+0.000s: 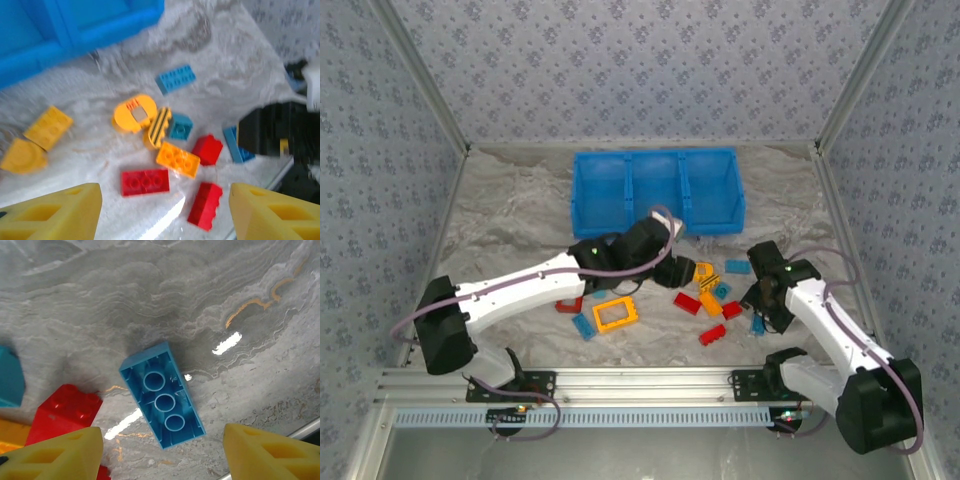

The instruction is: Sort the legos into containers by color

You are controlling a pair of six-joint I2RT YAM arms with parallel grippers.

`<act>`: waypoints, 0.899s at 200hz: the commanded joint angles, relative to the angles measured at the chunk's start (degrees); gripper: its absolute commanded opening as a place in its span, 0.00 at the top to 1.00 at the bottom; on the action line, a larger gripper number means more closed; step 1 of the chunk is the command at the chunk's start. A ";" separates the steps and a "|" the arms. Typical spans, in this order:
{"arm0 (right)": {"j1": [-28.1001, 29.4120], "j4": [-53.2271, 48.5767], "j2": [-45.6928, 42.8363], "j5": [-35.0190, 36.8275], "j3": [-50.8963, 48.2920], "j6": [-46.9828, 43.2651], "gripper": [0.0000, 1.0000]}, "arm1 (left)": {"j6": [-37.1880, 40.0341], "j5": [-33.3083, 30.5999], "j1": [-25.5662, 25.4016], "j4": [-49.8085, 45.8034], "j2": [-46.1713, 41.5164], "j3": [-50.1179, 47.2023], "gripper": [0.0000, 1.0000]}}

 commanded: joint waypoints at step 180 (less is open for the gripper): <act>-6.45 11.04 12.25 -6.16 -2.40 -8.12 0.66 | -3.05 -2.19 -5.84 10.12 -7.48 -7.33 0.36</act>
